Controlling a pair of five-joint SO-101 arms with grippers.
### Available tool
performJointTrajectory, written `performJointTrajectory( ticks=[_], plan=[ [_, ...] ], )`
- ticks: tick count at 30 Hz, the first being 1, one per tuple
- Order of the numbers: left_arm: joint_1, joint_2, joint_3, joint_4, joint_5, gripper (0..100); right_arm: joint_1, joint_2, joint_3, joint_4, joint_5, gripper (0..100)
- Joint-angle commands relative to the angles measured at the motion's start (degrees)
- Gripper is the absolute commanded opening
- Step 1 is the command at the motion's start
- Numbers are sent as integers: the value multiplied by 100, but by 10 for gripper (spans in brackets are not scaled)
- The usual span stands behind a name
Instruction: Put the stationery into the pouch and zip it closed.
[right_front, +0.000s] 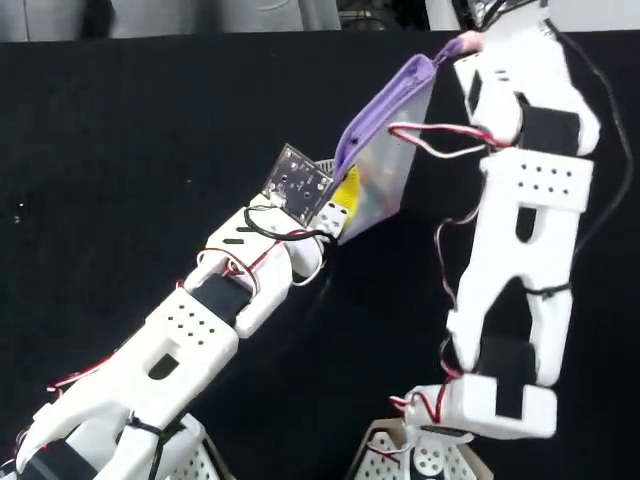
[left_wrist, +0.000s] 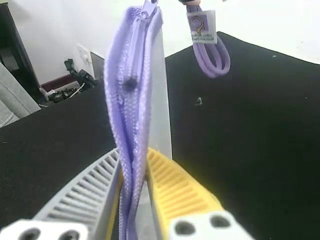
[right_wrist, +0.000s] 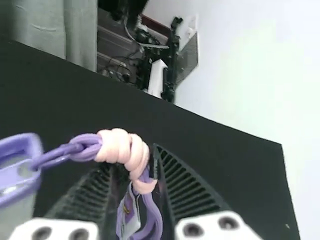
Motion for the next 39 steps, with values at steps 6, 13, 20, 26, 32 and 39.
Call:
performJointTrajectory(
  ticks=[6, 13, 20, 26, 32, 39],
  plan=[
    [22, 9, 127, 97, -26, 27, 782, 1191, -2176, 281, 44, 11],
    [22, 9, 136, 105, -158, 27, 958, 2413, -3837, 932, 44, 11],
    [-40, 18, 145, 97, -9, 32, 782, 3143, -5262, 2110, 44, 11],
    [-66, 18, 189, 141, 633, 248, 246, 3310, -6114, 3244, 44, 11],
    [-321, -237, -400, 1064, 835, 219, -325, 3310, -6237, 3947, 44, 15],
    [-681, -1969, -576, 2101, 879, 216, -888, 3574, -6246, 4273, 44, 16]
  ],
)
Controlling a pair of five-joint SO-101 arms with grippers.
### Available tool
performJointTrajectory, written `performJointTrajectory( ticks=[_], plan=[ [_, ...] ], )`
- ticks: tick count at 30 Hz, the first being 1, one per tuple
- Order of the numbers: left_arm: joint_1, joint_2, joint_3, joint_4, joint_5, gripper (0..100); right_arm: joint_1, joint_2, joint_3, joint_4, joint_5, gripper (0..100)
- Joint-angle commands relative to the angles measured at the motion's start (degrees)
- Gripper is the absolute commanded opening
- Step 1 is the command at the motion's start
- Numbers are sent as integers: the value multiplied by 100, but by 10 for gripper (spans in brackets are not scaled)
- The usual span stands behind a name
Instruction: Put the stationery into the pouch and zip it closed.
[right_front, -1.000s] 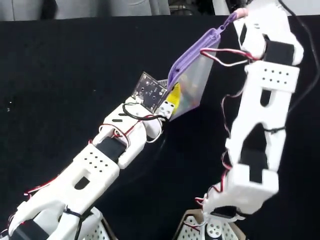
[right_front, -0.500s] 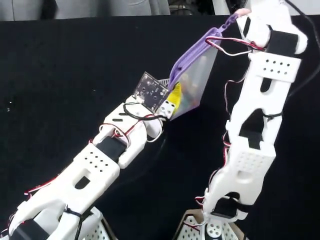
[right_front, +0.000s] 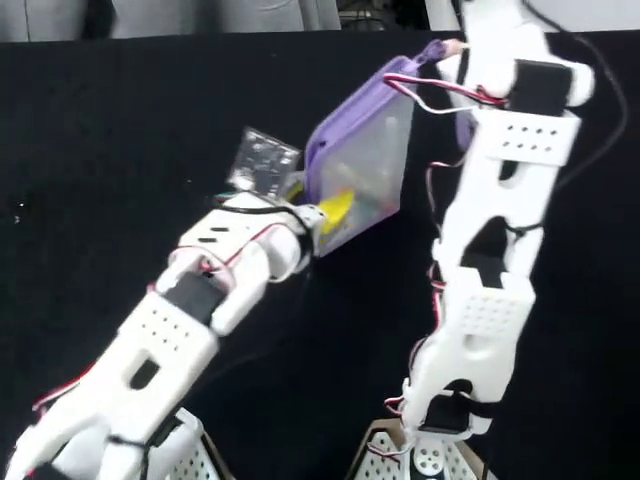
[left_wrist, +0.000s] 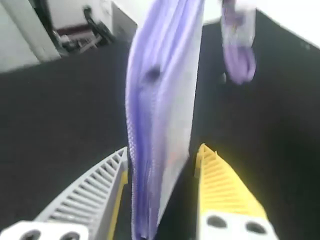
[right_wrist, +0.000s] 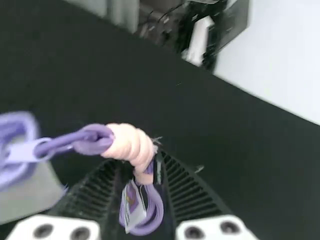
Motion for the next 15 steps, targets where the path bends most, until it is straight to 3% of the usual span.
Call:
performJointTrajectory(
  ticks=[1, 9, 15],
  plan=[
    [-259, -1459, -356, 457, 114, 216, -422, 154, -233, 176, 26, 16],
    [-813, -3701, 127, 563, 88, 216, -774, 734, -268, 193, 44, 172],
    [-848, -3947, 215, 545, 70, 216, -800, 778, -268, 290, 44, 186]
  ],
)
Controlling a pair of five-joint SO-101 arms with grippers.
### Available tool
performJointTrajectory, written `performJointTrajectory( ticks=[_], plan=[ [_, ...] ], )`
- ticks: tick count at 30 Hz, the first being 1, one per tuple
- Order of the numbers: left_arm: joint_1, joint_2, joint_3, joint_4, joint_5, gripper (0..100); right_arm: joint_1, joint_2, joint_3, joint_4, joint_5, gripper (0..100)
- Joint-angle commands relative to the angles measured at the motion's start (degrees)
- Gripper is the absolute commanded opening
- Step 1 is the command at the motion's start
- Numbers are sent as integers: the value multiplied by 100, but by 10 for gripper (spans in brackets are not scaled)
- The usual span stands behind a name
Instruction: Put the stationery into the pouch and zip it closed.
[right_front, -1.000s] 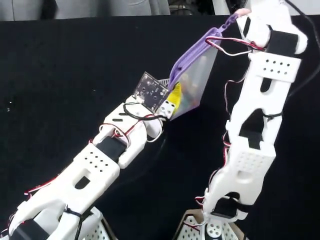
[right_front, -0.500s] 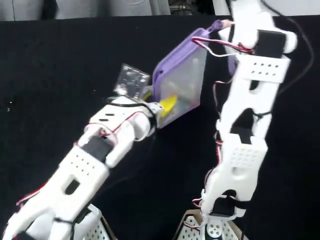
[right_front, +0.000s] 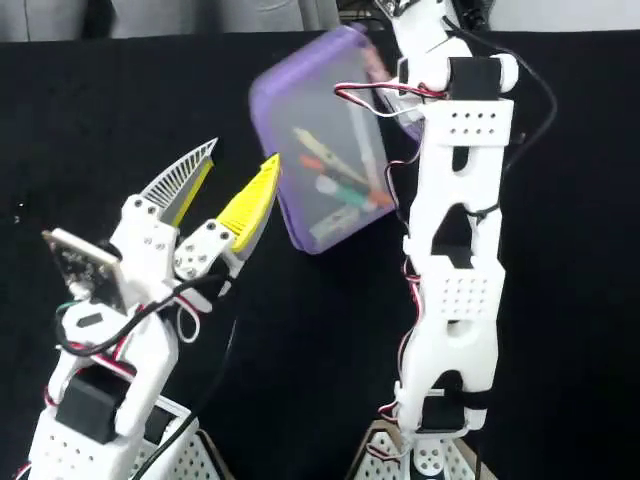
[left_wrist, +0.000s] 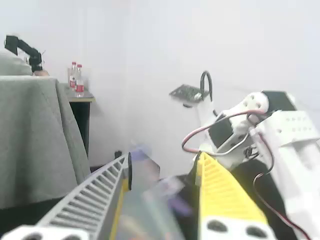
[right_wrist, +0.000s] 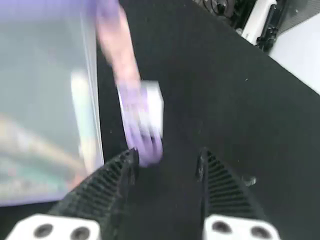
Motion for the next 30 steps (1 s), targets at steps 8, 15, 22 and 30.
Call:
performJointTrajectory(
  ticks=[8, 15, 22, 30],
  plan=[
    [-180, -158, -13, -18, 18, 216, -141, -75, -277, 352, 53, 185],
    [-734, -202, -22, -316, 18, 134, 70, -400, -505, 369, 0, 87],
    [-822, -220, 31, -343, 18, 48, 527, -1552, -382, 387, -26, 46],
    [-1648, -914, 207, 870, 18, 29, 1451, -3160, 549, 387, -1178, 46]
  ],
)
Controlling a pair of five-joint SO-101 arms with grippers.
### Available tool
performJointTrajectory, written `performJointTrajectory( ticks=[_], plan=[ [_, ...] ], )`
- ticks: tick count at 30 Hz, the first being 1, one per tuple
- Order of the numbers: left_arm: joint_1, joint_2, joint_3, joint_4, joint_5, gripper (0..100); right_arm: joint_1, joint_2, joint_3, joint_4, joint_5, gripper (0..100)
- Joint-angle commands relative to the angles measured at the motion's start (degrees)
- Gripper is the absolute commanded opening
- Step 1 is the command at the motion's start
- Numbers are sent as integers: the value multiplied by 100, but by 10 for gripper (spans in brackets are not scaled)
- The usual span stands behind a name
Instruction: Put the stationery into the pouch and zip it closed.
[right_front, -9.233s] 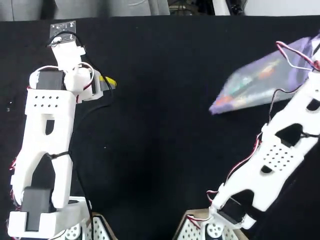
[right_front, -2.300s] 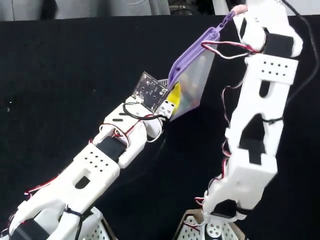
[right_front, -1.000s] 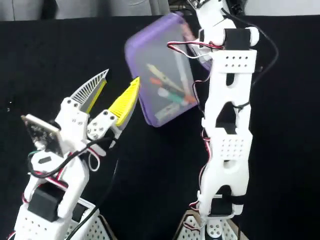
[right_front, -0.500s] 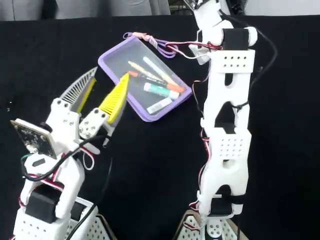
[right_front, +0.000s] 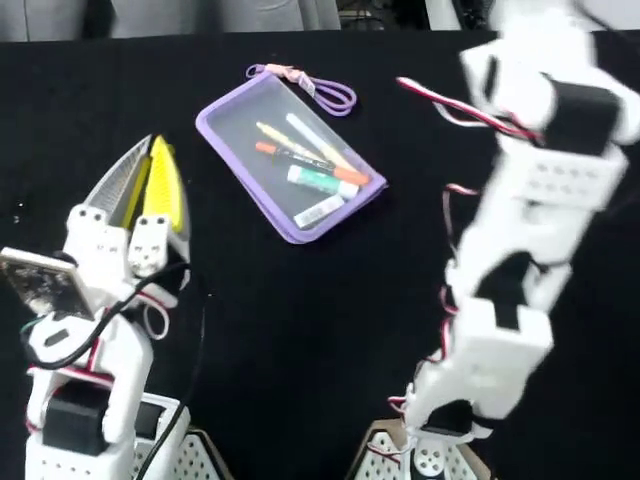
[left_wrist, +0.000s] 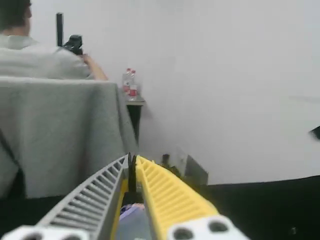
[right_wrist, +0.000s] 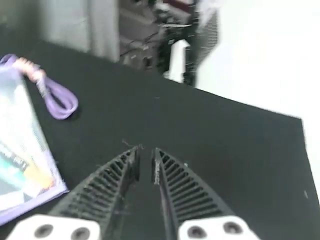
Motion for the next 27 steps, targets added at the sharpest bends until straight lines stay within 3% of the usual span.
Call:
performJointTrajectory(
  ticks=[1, 6, 9, 20, 27],
  plan=[
    [-435, -730, 268, 589, 18, 29, 492, -1200, 699, 176, -466, 46],
    [-435, -1802, 989, 1064, -211, 29, 501, -2123, 2123, 149, -457, 46],
    [-479, -1591, 1095, 1424, -563, 29, 501, -2563, 2905, 132, -466, 46],
    [-470, -1705, 1912, 2637, -624, 30, 501, -3820, 5147, 0, -492, 46],
    [-488, -1705, 2721, 3402, -624, 30, 501, -4910, 7169, -738, -492, 46]
  ],
)
